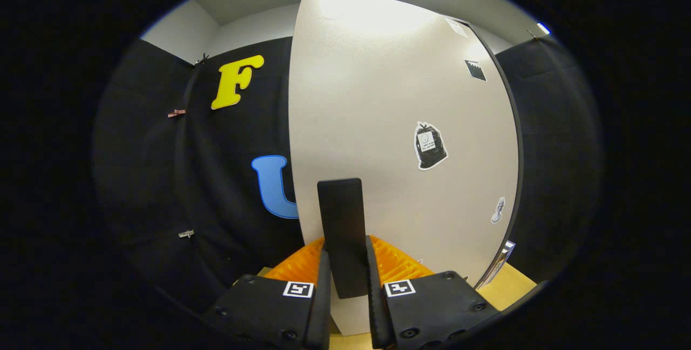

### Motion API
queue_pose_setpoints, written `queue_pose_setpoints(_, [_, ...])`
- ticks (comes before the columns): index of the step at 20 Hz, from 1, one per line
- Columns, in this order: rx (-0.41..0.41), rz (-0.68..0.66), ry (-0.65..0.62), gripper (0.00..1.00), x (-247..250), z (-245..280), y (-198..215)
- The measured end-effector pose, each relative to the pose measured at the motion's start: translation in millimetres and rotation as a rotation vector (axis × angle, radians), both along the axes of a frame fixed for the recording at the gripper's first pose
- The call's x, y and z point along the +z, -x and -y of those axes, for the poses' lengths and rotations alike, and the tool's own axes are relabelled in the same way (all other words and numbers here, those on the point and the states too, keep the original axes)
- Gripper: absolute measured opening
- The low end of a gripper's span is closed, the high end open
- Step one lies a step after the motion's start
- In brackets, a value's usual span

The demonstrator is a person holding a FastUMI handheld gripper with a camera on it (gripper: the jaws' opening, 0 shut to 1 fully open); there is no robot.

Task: Open the shoe cabinet door, grab the shoes and put them into the shoe cabinet, then close the shoe cabinet door.

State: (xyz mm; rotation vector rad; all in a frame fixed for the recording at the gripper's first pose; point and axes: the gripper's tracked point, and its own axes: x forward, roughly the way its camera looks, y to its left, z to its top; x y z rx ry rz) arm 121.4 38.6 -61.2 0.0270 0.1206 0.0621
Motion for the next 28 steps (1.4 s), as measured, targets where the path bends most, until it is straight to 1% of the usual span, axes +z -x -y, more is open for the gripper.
queue_pose_setpoints(3, [0.038, -0.006, -0.036, 0.33, 4, 10, 23])
queue_pose_setpoints(10, [0.144, -0.021, -0.028, 0.33, 14, 43, 75])
queue_pose_setpoints(15, [0.191, -0.020, -0.048, 0.33, 21, 76, 107])
queue_pose_setpoints(22, [0.191, -0.023, -0.046, 0.32, 27, 126, 138])
queue_pose_setpoints(28, [0.151, -0.014, -0.040, 0.32, 32, 168, 152])
